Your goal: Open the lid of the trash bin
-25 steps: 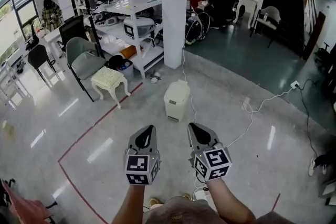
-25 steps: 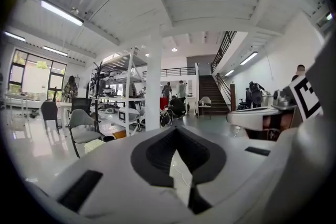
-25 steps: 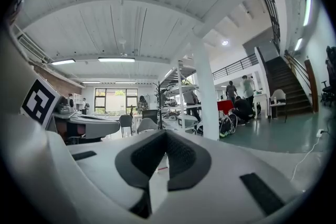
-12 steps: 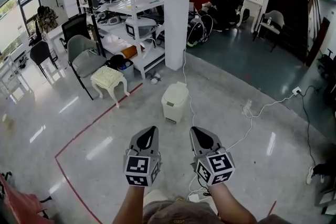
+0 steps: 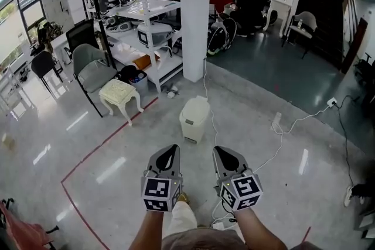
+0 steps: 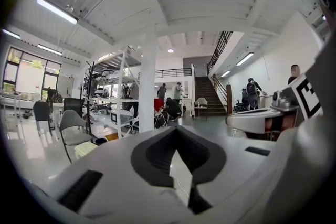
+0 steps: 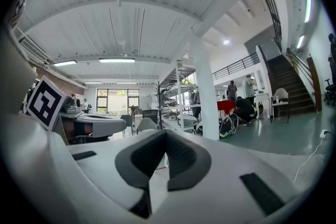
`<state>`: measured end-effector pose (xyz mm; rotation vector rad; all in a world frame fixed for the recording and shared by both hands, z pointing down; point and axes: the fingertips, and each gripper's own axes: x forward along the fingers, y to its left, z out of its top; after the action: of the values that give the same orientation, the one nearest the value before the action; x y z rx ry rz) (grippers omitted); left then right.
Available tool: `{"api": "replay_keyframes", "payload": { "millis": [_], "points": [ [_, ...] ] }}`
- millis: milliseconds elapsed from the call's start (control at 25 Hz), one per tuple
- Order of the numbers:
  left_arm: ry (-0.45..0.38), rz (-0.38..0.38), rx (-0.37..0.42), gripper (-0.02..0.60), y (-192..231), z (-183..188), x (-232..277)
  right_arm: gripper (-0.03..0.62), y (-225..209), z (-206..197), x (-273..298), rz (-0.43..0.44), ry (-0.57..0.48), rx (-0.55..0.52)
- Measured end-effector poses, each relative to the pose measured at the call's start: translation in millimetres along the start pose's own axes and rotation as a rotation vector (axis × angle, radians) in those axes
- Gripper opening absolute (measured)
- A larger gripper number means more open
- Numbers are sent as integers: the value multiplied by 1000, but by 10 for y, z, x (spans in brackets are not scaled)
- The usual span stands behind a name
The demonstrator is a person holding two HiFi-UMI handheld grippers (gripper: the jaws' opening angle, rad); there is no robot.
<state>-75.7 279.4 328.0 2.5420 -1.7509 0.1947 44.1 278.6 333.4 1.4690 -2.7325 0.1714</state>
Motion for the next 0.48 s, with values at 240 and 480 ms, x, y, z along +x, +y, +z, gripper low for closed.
{"api": "replay_keyframes", "payload": {
  "millis": [240, 480],
  "points": [
    [11, -14, -6, 5, 109, -25, 306, 35, -110, -27, 238, 3, 13, 3],
    [24, -15, -21, 5, 297, -37, 647, 35, -281, -10, 579, 3, 18, -3]
  ]
}}
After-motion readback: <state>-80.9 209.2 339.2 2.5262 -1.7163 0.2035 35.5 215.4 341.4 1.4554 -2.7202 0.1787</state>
